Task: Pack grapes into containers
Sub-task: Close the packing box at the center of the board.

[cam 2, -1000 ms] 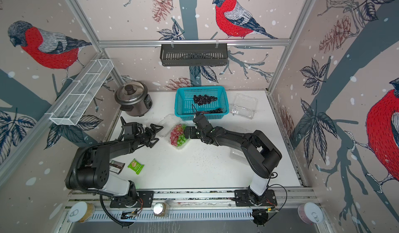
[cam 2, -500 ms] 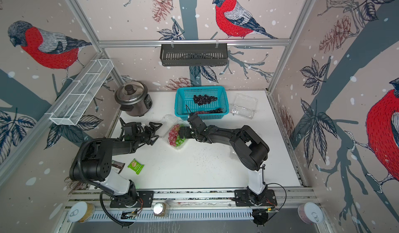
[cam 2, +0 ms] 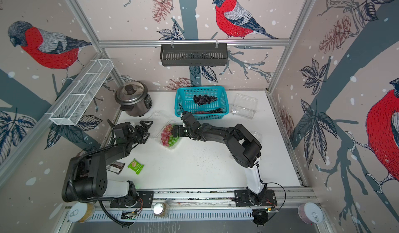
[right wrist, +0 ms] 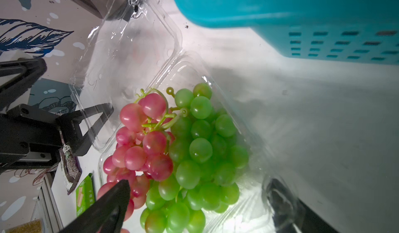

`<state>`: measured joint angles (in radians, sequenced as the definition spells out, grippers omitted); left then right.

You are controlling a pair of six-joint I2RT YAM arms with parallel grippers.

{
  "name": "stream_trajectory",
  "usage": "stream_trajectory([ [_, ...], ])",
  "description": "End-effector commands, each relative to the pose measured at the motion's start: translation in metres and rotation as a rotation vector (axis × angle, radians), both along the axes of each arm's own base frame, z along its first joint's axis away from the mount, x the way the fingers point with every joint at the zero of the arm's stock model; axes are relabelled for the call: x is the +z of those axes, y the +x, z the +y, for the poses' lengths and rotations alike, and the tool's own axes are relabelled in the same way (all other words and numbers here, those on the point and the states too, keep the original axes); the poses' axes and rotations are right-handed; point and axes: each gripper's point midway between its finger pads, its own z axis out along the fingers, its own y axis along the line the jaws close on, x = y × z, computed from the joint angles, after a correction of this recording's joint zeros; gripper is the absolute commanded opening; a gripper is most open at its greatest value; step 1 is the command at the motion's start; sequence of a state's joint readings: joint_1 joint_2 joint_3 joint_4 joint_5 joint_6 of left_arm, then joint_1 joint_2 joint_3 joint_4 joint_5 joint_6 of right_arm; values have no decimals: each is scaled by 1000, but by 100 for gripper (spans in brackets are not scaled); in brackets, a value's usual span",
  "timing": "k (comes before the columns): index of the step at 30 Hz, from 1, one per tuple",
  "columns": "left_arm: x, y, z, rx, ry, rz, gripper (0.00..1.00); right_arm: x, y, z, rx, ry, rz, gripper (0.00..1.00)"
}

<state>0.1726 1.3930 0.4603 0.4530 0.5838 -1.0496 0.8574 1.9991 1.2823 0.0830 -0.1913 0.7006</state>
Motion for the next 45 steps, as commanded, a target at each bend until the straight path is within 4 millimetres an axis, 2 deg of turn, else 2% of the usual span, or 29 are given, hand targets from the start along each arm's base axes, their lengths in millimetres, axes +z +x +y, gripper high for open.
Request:
stream_trajectory([
  [1,13,5,4,-1,36,-29,98,6,-3,4,19,22,3,100],
  [7,29,8,7,-5,80,-53,98,10,-1,-2,14,32,8,100],
  [15,38,9,8,-20,112,-73,98,13,2,-13,4,51,13,100],
  [29,59,13,5,-49,129,-132,98,20,6,-21,6,95,17,100],
  [45,77,12,-25,-121,196,-173,98,29,26,-30,7,124,-4,100],
])
